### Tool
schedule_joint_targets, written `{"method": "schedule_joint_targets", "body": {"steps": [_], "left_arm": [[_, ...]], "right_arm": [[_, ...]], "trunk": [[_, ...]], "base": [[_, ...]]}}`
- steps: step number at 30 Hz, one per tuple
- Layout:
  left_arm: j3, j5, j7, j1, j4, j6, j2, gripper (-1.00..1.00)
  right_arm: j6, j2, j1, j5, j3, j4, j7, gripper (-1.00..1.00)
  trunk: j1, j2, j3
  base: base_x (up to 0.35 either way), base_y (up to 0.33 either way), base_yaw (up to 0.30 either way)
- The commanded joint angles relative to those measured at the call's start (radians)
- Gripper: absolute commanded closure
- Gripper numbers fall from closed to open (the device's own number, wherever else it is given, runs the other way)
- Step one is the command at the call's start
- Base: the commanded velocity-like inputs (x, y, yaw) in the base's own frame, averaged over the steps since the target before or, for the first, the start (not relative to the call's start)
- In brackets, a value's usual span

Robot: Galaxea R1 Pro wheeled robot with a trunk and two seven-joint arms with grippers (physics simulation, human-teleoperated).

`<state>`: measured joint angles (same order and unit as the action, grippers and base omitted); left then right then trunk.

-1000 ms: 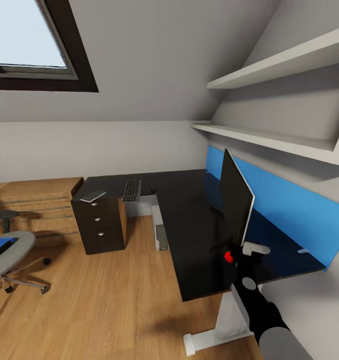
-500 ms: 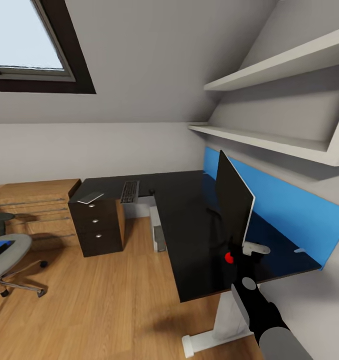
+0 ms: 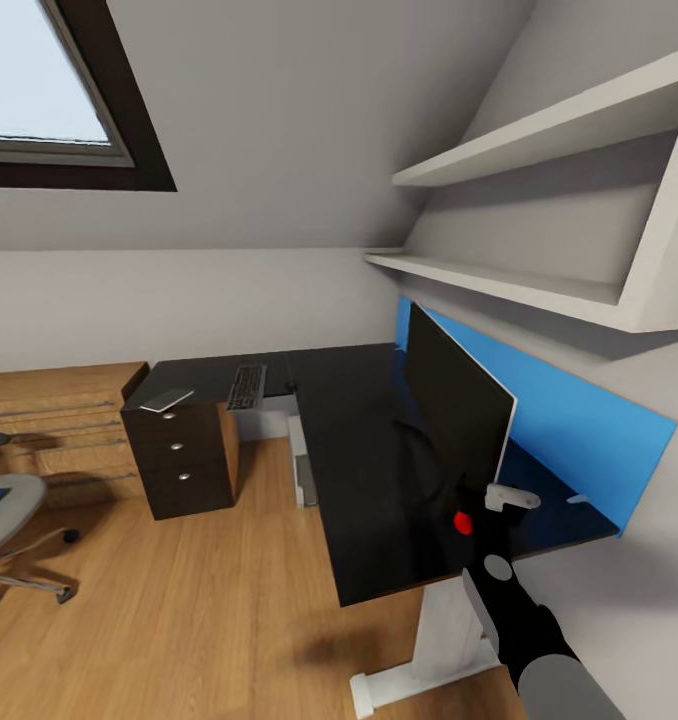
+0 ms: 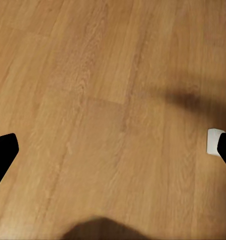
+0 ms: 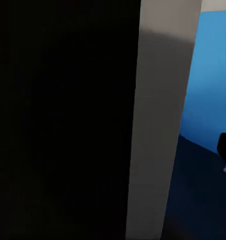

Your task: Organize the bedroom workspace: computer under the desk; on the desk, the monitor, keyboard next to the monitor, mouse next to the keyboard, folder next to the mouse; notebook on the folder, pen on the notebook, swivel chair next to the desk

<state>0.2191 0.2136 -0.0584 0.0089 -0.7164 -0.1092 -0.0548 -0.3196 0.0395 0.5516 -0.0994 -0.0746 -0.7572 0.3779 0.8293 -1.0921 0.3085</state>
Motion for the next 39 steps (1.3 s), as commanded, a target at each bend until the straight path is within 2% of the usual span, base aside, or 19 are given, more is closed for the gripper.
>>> {"method": "schedule_joint_targets", "body": {"steps": [1, 8, 32, 39], "left_arm": [[0.000, 0.009, -0.001, 0.000, -0.001, -0.001, 0.000, -1.00], [0.000, 0.009, -0.001, 0.000, -0.001, -0.001, 0.000, -1.00], [0.000, 0.010, -0.001, 0.000, -0.001, -0.001, 0.001, -1.00], [0.000, 0.010, -0.001, 0.000, -0.001, -0.001, 0.000, -1.00]], "right_arm": [[-0.001, 0.001, 0.001, -0.009, -0.004, 0.001, 0.003, -1.00], [-0.001, 0.001, 0.001, -0.010, -0.004, 0.001, 0.004, -1.00], [-0.001, 0.002, 0.001, -0.010, -0.004, 0.002, 0.004, -1.00], [-0.001, 0.002, 0.001, -0.011, -0.004, 0.002, 0.005, -1.00]], "trunk": [[0.000, -0.001, 0.001], [0.000, -0.001, 0.001], [0.000, -0.001, 0.001], [0.000, -0.001, 0.001]], "base": [[0.000, -0.073, -0.002], [0.000, -0.152, -0.001], [-0.002, -0.040, 0.000], [-0.198, -0.065, 0.000]]}}
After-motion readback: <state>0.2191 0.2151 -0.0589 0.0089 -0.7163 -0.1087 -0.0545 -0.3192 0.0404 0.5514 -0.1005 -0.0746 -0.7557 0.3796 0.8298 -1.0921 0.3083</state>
